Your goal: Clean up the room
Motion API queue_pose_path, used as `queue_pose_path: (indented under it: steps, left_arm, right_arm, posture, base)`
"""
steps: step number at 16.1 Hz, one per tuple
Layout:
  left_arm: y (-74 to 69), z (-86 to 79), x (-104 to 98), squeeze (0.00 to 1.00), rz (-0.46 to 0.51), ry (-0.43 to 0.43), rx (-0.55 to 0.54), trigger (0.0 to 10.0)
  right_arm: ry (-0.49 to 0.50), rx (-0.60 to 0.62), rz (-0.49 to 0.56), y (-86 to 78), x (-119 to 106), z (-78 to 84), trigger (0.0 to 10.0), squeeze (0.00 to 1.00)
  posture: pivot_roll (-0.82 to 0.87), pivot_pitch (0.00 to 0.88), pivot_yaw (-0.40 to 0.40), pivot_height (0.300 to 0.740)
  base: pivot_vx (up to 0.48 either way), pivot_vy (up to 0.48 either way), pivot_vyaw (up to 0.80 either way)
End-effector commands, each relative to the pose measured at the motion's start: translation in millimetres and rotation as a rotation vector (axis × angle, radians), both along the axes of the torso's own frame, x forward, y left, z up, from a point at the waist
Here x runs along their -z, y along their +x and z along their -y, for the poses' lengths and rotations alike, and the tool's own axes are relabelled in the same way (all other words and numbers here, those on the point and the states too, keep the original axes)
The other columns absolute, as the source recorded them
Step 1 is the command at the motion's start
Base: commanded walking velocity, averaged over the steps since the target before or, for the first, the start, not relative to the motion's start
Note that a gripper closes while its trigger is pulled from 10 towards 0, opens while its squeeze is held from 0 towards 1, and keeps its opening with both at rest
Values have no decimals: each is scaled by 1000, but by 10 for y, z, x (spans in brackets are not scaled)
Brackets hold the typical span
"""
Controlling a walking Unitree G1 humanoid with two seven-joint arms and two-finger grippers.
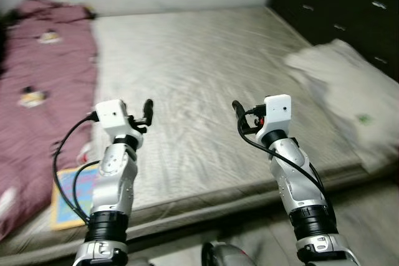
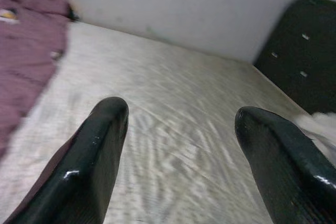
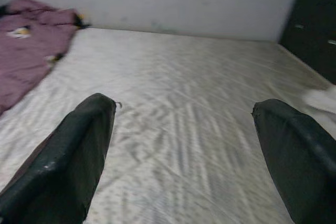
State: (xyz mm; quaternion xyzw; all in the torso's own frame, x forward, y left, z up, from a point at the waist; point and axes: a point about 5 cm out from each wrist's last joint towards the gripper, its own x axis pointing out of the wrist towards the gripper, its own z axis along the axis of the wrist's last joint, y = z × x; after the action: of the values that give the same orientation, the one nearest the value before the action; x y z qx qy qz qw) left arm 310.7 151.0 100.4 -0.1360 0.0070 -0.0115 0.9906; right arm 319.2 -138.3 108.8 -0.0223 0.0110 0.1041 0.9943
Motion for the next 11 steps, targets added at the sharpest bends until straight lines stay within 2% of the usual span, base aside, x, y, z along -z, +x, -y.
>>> queue_pose_path:
  steps: [1, 11]
  left_arm:
    - [2, -49, 3, 0, -8, 8, -12, 10000]
    - [-4, -42, 8, 0, -9, 9, -13, 10000]
  right_arm:
    - [2, -13, -11, 13, 2, -44, 10000, 0]
    - [0, -24, -20, 7, 17, -53, 10000, 0]
  posture:
    - [8, 0, -22, 740]
    - [9, 0, -23, 740]
  base:
    - [0, 476, 0]
    - [0, 474, 0]
